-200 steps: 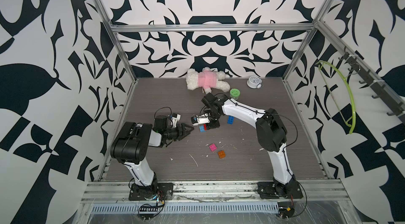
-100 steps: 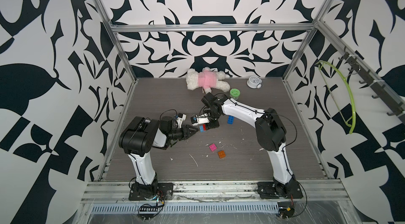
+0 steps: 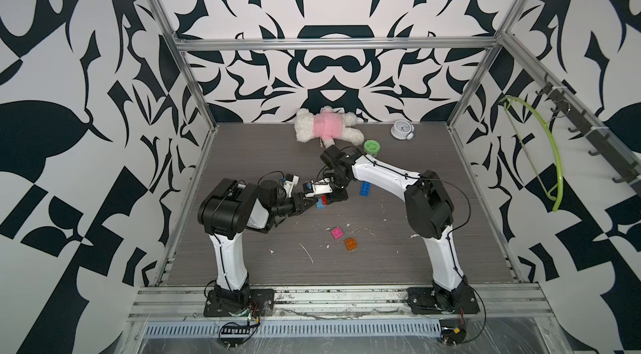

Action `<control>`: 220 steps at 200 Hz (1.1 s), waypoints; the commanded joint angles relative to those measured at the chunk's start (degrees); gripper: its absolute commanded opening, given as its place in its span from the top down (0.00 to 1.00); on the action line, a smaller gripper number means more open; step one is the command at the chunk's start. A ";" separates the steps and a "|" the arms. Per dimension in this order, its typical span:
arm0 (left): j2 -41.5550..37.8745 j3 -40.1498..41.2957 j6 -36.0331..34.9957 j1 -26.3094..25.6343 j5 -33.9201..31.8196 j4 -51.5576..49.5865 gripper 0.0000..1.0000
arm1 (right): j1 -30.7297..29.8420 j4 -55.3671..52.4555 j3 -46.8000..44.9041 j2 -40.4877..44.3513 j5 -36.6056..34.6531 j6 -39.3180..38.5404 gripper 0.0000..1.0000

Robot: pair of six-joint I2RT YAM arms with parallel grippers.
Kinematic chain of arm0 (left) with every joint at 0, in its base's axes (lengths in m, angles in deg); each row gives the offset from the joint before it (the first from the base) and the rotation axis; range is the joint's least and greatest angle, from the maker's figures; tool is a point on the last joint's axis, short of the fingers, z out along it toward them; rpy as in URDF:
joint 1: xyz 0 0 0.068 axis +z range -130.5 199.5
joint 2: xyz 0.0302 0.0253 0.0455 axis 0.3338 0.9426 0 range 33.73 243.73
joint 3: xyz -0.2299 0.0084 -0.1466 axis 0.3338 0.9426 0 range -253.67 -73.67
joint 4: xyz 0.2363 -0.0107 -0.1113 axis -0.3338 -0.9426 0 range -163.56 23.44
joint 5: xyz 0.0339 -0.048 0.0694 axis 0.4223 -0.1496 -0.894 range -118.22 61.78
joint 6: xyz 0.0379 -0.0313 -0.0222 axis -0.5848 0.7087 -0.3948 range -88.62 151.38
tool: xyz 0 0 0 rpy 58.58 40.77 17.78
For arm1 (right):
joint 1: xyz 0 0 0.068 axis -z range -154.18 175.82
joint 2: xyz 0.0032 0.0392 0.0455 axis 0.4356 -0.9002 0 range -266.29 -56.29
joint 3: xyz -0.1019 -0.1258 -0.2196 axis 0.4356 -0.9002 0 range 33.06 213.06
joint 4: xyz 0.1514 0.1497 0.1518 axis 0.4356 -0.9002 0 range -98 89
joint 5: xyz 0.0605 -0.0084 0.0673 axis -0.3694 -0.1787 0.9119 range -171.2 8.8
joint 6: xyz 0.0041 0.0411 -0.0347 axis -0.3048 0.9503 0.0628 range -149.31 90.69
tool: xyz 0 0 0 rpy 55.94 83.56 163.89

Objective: Assemble the letter y with lego
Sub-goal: Assemble the lego brick with the lego brick.

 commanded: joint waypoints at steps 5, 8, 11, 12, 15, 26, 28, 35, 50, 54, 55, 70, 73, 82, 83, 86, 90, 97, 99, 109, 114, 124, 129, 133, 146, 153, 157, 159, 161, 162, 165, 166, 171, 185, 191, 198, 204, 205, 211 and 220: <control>4.21 -0.14 -0.58 -0.49 -2.99 -3.20 0.61 | 0.34 -0.07 0.43 2.68 0.75 1.08 0.70; 4.33 -0.10 -0.53 -0.57 -2.95 -3.21 0.62 | 0.34 -0.08 0.43 2.60 0.75 1.18 0.70; 4.34 -0.14 -0.51 -0.57 -2.88 -3.17 0.62 | 0.30 -0.01 0.51 2.55 0.75 1.34 0.70; 4.40 -0.14 -0.48 -0.57 -2.87 -3.20 0.62 | 0.27 0.00 0.51 2.53 0.75 1.35 0.71; 4.45 -0.14 -0.46 -0.58 -2.79 -3.15 0.62 | 0.32 0.06 0.56 2.51 0.81 1.45 0.71; 4.86 -0.32 -0.22 -0.67 -2.52 -2.91 0.63 | 0.29 0.26 0.62 2.34 0.92 1.71 0.70; 4.90 -0.39 -0.20 -0.67 -2.46 -2.77 0.63 | 0.33 0.27 0.59 2.33 0.92 1.74 0.70; 5.17 -0.49 0.24 -0.75 -2.08 -2.17 0.63 | 0.26 0.22 0.59 2.24 0.92 1.81 0.70; 5.60 -0.75 0.68 -1.00 -1.71 -1.14 0.63 | 0.34 0.28 0.51 2.15 1.10 1.85 0.70; 5.71 -0.83 0.71 -1.06 -1.71 -1.11 0.63 | 0.34 0.28 0.46 2.15 1.18 1.89 0.71; 5.75 -0.84 0.70 -1.08 -1.76 -1.11 0.63 | 0.34 0.27 0.44 2.15 1.18 1.89 0.71; 6.14 -1.11 0.98 -1.28 -1.67 -0.78 0.63 | 0.33 0.44 0.38 2.15 1.43 2.21 0.70; 6.29 -1.16 1.11 -1.35 -1.55 -0.66 0.63 | 0.33 0.42 0.40 2.20 1.45 2.25 0.71; 6.64 -1.31 1.51 -1.61 -1.27 -0.29 0.63 | 0.34 0.44 0.26 2.31 1.48 2.43 0.71; 6.65 -1.39 1.54 -1.62 -1.18 -0.22 0.63 | 0.34 0.44 0.26 2.32 1.47 2.43 0.70; 6.75 -1.45 1.69 -1.70 -1.06 -0.24 0.63 | 0.34 0.51 0.19 2.33 1.45 2.43 0.70; 6.78 -1.42 1.80 -1.72 -1.06 -0.16 0.63 | 0.33 0.52 0.12 2.33 1.45 2.58 0.70; 6.47 -1.31 2.13 -1.72 -1.21 -0.22 0.63 | 0.30 0.48 -0.02 2.54 1.29 2.61 0.70; 6.38 -1.25 2.23 -1.72 -1.30 -0.23 0.62 | 0.29 0.45 -0.15 2.58 1.23 2.61 0.71; 5.55 -0.83 2.27 -1.72 -1.45 -0.71 0.61 | 0.32 0.70 -0.57 2.92 1.04 2.85 0.70; 4.92 -0.69 2.28 -1.72 -1.64 -1.28 0.60 | 0.34 0.74 -0.76 3.03 1.01 3.12 0.71; 3.59 -0.49 1.92 -1.72 -2.43 -3.26 0.59 | 0.34 0.87 -0.99 3.28 1.08 3.67 0.70; 2.93 -0.54 1.53 -1.72 -2.70 -4.56 0.59 | 0.32 0.86 -1.14 3.38 1.18 3.97 0.71; 2.48 -0.50 1.27 -1.72 -2.76 -5.33 0.59 | 0.28 0.81 -1.24 3.43 1.19 4.21 0.71; 1.78 -0.41 1.18 -1.72 -2.62 -6.10 0.59 | 0.29 0.85 -1.54 3.56 1.14 4.58 0.71; 1.88 -0.33 1.32 -1.72 -2.51 -6.13 0.59 | 0.30 0.97 -1.68 3.56 1.02 4.71 0.71; 1.94 -0.30 1.42 -1.72 -2.50 -6.11 0.59 | 0.33 1.01 -1.75 3.52 0.94 4.80 0.71; 2.02 -0.23 1.40 -1.72 -2.50 -6.12 0.59 | 0.29 1.00 -1.81 3.48 0.82 4.85 0.71; 2.10 -0.23 1.46 -1.72 -2.53 -6.13 0.59 | 0.33 1.11 -1.80 3.47 0.77 4.88 0.71; 2.15 -0.23 1.42 -1.77 -2.52 -6.13 0.59 | 0.29 1.09 -1.78 3.43 0.71 4.93 0.71; 2.30 -0.23 1.49 -1.79 -2.51 -6.08 0.59 | 0.29 1.10 -1.88 3.39 0.65 5.06 0.71; 2.33 -0.23 1.48 -1.80 -2.50 -6.02 0.59 | 0.32 1.08 -1.87 3.34 0.65 5.06 0.71; 2.44 -0.17 1.45 -1.81 -2.57 -6.04 0.59 | 0.30 1.13 -1.69 3.23 0.66 5.21 0.71; 2.88 -0.06 1.41 -2.05 -2.64 -6.04 0.60 | 0.25 0.89 -1.34 2.88 0.59 5.96 0.71; 2.94 0.01 1.36 -2.23 -2.61 -6.04 0.60 | 0.28 0.77 -1.18 2.74 0.53 6.19 0.71; 2.90 -0.01 1.25 -2.41 -2.69 -6.04 0.60 | 0.26 0.64 -0.97 2.55 0.36 6.45 0.71; 2.89 0.03 1.20 -2.55 -2.76 -6.04 0.60 | 0.30 0.47 -0.85 2.38 0.10 6.62 0.71; 2.94 0.03 1.21 -2.58 -2.77 -6.04 0.60 | 0.32 0.46 -0.83 2.35 0.07 6.68 0.71; 2.87 0.03 1.19 -2.73 -2.77 -6.04 0.61 | 0.25 0.37 -0.63 2.25 -0.11 6.87 0.71; 2.88 0.03 1.09 -2.93 -3.05 -6.07 0.61 | 0.25 0.01 -0.44 2.02 -0.20 7.14 0.71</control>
